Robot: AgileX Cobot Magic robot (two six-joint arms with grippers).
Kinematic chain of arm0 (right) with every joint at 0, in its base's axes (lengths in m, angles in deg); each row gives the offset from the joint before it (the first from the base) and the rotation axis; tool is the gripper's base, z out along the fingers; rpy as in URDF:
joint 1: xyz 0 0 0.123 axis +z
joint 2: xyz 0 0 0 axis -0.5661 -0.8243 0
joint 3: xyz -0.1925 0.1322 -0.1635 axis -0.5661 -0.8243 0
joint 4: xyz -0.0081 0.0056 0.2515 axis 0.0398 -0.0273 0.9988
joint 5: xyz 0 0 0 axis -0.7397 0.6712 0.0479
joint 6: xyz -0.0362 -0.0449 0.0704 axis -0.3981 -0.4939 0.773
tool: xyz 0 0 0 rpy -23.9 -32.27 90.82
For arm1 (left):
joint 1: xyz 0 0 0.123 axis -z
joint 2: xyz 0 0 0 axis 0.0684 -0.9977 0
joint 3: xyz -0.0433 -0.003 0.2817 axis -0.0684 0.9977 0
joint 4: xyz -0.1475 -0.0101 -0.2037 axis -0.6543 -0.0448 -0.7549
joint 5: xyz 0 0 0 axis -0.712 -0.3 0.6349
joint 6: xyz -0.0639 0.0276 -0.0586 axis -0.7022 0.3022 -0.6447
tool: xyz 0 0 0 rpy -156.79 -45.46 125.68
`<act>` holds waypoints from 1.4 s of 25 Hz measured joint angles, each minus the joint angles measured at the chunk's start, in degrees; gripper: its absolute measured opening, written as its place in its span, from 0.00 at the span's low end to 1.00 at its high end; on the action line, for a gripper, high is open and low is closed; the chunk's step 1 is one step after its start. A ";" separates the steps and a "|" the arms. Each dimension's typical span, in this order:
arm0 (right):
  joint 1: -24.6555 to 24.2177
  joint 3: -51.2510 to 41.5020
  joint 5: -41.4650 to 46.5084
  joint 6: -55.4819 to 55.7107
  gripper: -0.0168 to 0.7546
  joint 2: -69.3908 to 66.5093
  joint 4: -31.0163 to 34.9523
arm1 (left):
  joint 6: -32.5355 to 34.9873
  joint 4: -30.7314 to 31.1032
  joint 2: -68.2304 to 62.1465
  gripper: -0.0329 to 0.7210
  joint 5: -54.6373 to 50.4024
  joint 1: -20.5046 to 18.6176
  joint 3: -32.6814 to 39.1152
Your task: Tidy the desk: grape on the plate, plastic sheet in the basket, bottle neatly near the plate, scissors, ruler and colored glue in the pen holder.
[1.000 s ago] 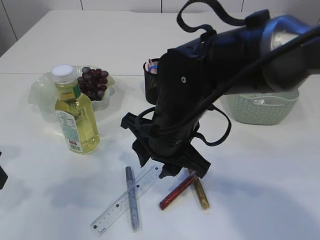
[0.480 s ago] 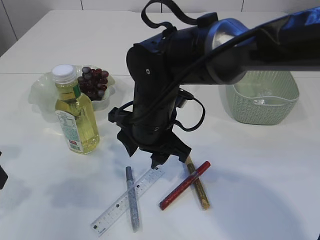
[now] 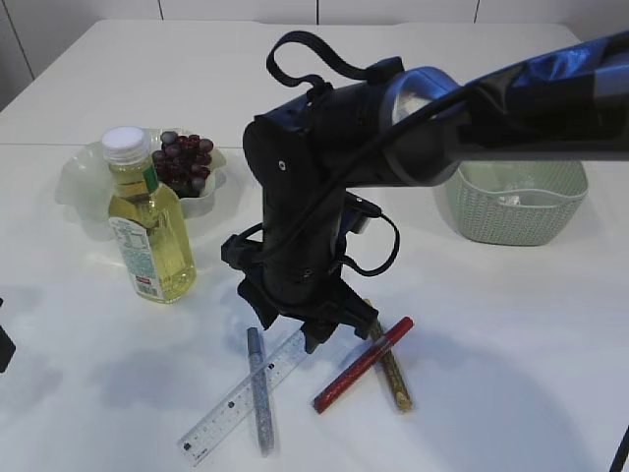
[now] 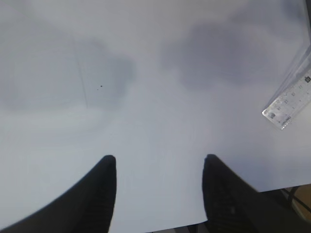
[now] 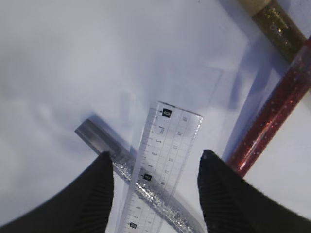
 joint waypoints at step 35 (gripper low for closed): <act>0.00 0.04 -2.65 4.83 0.50 -4.22 -1.36 | 0.00 -0.19 0.00 0.59 -0.10 0.00 0.00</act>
